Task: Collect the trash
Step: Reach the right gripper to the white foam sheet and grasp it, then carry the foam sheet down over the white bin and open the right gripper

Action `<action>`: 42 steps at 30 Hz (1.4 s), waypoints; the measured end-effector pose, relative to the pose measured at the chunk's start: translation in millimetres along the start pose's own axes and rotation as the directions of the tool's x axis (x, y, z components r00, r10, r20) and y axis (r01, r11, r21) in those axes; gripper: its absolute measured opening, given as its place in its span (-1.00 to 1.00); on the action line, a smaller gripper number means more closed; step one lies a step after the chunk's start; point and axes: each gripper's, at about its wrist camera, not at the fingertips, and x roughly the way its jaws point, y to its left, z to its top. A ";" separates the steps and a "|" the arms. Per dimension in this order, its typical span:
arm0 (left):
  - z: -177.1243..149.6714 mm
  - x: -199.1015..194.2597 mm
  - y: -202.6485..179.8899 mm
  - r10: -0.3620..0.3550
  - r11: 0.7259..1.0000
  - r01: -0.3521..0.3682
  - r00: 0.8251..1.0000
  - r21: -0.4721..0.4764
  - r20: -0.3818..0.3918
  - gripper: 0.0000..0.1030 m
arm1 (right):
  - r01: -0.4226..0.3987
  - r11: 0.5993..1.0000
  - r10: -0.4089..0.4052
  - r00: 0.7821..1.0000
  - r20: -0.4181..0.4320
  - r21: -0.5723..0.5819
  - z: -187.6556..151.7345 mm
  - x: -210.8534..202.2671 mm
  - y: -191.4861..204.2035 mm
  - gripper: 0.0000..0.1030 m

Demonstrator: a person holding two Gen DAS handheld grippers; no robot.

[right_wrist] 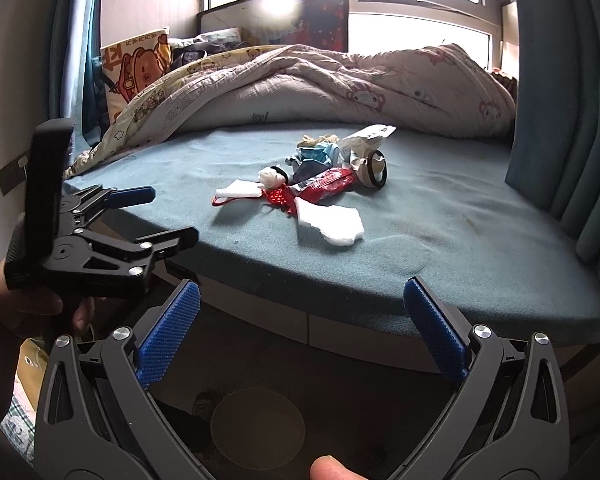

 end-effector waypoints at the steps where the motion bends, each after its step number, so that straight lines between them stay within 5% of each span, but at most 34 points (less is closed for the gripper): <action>1: 5.5 11.8 3.0 0.020 1.000 -0.020 1.000 -0.001 -0.003 0.89 | 0.001 1.000 -0.001 1.000 0.000 -0.002 1.3 4.3 -0.4 0.91; 8: 27.1 78.1 22.1 0.021 1.000 -0.022 0.999 -0.020 -0.046 0.88 | 0.019 0.999 -0.019 0.999 -0.034 -0.028 6.8 43.9 -10.0 0.91; 13: 32.3 103.0 29.6 -0.047 0.998 0.044 0.996 -0.055 -0.070 0.26 | 0.010 1.000 -0.010 0.998 -0.062 0.005 13.7 74.1 -28.9 0.91; 14: 32.6 105.6 29.6 -0.043 0.998 0.040 0.997 -0.049 -0.064 0.25 | 0.014 1.000 -0.014 0.998 -0.067 0.008 15.3 80.9 -32.5 0.91; 19: 33.2 96.1 41.3 -0.092 0.991 0.092 0.996 -0.101 0.007 0.08 | 0.007 1.000 -0.006 0.996 -0.086 0.014 21.2 112.7 -44.9 0.91; 33: 22.6 48.7 48.1 -0.031 0.996 0.036 0.998 -0.080 0.055 0.02 | 0.017 1.000 -0.019 0.997 -0.080 -0.020 35.1 150.2 -35.5 0.90; 38: 17.6 40.7 50.7 -0.036 0.994 0.042 0.998 -0.100 0.057 0.02 | -0.013 1.000 0.011 0.995 -0.097 -0.020 39.0 148.7 -34.3 0.18; 42: 18.7 28.2 46.1 -0.040 0.996 0.045 0.997 -0.080 0.071 0.02 | -0.051 0.998 0.049 0.994 -0.101 -0.025 36.3 135.2 -28.5 0.14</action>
